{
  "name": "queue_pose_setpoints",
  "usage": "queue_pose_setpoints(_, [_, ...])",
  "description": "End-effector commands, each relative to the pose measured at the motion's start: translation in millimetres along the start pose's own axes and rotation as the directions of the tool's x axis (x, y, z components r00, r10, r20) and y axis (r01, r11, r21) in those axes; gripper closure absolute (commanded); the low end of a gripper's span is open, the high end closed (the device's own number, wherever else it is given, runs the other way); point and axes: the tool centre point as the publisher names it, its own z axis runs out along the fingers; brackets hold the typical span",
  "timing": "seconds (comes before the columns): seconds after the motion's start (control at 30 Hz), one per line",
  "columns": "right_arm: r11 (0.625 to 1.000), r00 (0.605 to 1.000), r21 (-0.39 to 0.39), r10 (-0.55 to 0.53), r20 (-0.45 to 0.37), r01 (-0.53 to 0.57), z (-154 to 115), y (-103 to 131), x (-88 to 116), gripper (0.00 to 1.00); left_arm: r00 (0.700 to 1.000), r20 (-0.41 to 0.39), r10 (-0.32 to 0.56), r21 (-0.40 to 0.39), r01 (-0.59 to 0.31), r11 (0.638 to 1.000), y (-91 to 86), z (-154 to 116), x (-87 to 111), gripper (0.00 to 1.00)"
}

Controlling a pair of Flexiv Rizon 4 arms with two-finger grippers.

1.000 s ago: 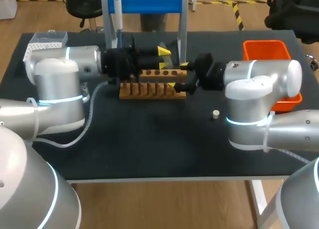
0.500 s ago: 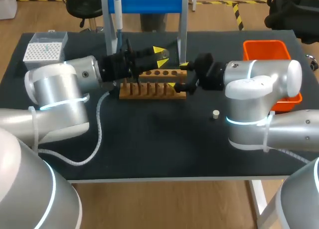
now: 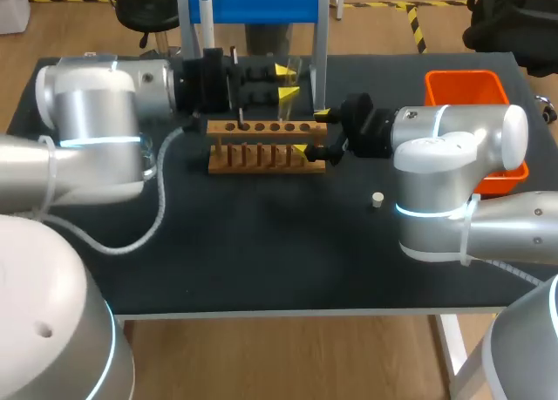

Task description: Invert the test tube, pick up the pipette, mount the tip to pipette, aspirate from beaker and dispense into the tube, eject the tip, return the pipette, and cap with the stopper.

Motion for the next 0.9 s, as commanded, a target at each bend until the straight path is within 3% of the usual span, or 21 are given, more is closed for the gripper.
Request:
queue_pose_setpoints(0.03, [1.0, 1.0, -0.003, -0.001, 0.003, 0.001, 1, -1, 0, 0.0, 0.993, -0.111, -0.034, -0.013, 0.032, 0.999, 11.8, 4, -6.1, 1.0])
queue_pose_setpoints(0.37, [1.0, 1.0, -0.003, -0.001, 0.003, 0.001, 1, -1, 0, 0.0, 0.99, -0.095, -0.102, -0.02, 0.101, 0.995, 18.3, -5, -19.7, 1.0])
queue_pose_setpoints(0.9, [1.0, 1.0, -0.003, -0.001, 0.003, 0.001, 1, -1, 0, 0.0, 0.988, -0.088, -0.125, 0.005, 0.126, 0.992, 37.8, -8, -38.2, 1.0])
